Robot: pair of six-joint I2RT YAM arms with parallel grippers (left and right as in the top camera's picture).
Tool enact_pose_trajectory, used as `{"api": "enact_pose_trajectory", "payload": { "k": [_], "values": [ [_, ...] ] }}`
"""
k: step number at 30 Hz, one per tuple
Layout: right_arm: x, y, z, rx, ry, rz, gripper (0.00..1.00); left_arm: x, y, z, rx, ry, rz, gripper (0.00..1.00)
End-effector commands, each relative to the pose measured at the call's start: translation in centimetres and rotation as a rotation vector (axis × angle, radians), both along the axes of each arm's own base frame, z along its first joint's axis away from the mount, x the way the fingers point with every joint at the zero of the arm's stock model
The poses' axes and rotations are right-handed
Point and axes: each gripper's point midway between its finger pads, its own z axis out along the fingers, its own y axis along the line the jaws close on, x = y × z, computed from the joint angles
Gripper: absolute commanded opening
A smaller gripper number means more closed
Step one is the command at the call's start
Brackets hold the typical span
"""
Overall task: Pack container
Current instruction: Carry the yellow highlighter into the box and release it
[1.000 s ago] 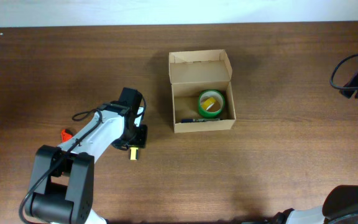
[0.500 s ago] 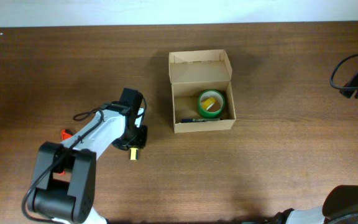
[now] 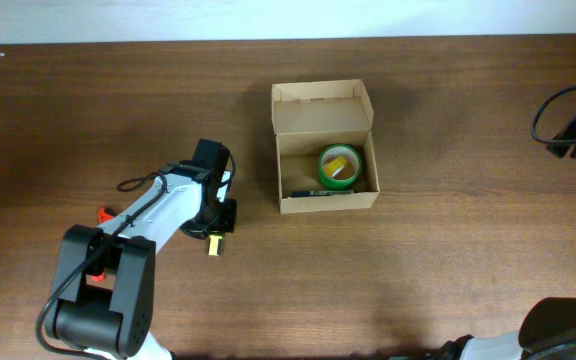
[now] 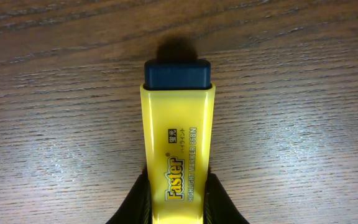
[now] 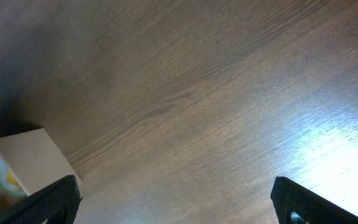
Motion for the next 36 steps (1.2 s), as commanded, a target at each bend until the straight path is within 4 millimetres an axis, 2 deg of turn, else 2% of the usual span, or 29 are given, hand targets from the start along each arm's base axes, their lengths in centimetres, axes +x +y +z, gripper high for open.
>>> {"api": "enact_pose_trajectory", "payload": {
  "k": [1, 4, 6, 11, 17, 21, 24, 26, 29, 32, 36],
  "values": [
    [0.1, 0.1, -0.2, 0.016, -0.001, -0.006, 0.99, -0.5, -0.1, -1.6, 0.003, 0.050, -0.003, 0.02],
    [0.1, 0.1, -0.2, 0.016, -0.001, -0.006, 0.99, 1.0, -0.5, 0.2, -0.005, 0.019, -0.029, 0.02],
    [0.1, 0.1, -0.2, 0.016, -0.001, -0.006, 0.99, 2.8, -1.0, 2.5, -0.014, -0.029, -0.089, 0.02],
    [0.1, 0.1, -0.2, 0.016, -0.002, -0.006, 0.99, 8.2, -2.3, 10.7, -0.020, -0.192, -0.294, 0.02],
    [0.1, 0.1, -0.2, 0.017, -0.002, -0.006, 0.99, 13.3, -3.5, 21.6, -0.009, -0.454, -0.422, 0.02],
    [0.1, 0.1, -0.2, 0.017, -0.002, -0.006, 0.99, 15.1, -4.6, 27.4, -0.007, -0.619, -0.540, 0.02],
    [0.1, 0.1, -0.2, 0.019, -0.002, -0.013, 0.99, 15.5, -6.8, 30.3, -0.090, -0.706, -0.643, 0.02],
    [0.1, 0.1, -0.2, 0.020, -0.002, -0.013, 0.99, 15.7, -8.1, 31.3, -0.143, -0.735, -0.688, 0.02],
    [0.1, 0.1, -0.2, 0.020, -0.002, -0.013, 0.99, 15.6, -10.2, 31.0, -0.202, -0.730, -0.772, 0.01],
    [0.1, 0.1, -0.2, 0.020, -0.001, -0.013, 0.99, 14.8, -12.8, 28.6, -0.222, -0.661, -0.871, 0.01],
    [0.0, 0.2, -0.2, 0.022, 0.002, -0.013, 0.99, 12.7, -16.6, 24.1, -0.199, -0.528, -1.038, 0.01]
  ]
}}
